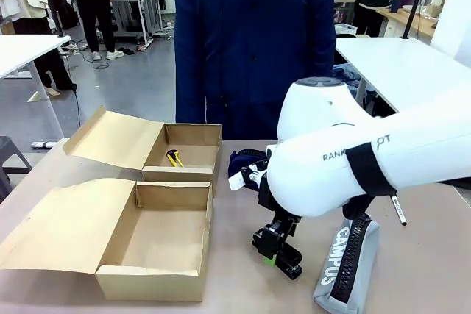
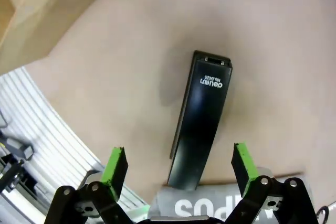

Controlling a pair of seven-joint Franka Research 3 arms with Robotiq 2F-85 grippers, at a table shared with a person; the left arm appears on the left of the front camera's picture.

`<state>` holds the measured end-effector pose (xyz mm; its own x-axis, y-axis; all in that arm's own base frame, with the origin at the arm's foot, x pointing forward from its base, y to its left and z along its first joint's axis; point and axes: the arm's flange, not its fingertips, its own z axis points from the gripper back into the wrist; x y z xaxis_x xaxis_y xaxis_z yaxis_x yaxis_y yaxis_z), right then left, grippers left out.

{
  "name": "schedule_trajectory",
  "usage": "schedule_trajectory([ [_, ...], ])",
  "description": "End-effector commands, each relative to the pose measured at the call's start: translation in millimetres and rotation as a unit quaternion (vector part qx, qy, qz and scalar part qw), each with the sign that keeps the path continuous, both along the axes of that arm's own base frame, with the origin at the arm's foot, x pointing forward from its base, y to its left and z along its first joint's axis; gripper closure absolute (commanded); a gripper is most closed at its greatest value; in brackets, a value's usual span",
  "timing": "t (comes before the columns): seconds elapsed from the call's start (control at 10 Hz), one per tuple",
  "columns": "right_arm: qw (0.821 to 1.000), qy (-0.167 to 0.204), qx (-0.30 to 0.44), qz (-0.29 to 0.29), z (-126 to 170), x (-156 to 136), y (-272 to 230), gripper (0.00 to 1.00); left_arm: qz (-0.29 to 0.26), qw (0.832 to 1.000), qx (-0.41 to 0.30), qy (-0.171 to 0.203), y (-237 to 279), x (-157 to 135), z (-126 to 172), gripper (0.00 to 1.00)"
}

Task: Place items inside the box.
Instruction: Pick up a Pencil pouch or Stapler and place it inside the Mailer Box closest to the robot.

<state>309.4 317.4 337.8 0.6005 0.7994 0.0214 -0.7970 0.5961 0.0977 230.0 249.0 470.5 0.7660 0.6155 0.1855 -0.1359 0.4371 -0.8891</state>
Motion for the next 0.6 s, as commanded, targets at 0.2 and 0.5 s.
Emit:
schedule_trajectory([
  [0.2, 0.999, -0.025, -0.025, -0.03, -31, 9, 10, 0.0, -0.004, 1.0, -0.002, -0.014, 0, 0, 1, 0.0],
  [0.5, 0.998, -0.024, -0.025, -0.045, -37, 10, 4, 0.13, -0.004, 1.0, -0.002, -0.014, 0, 0, 1, 0.0],
])
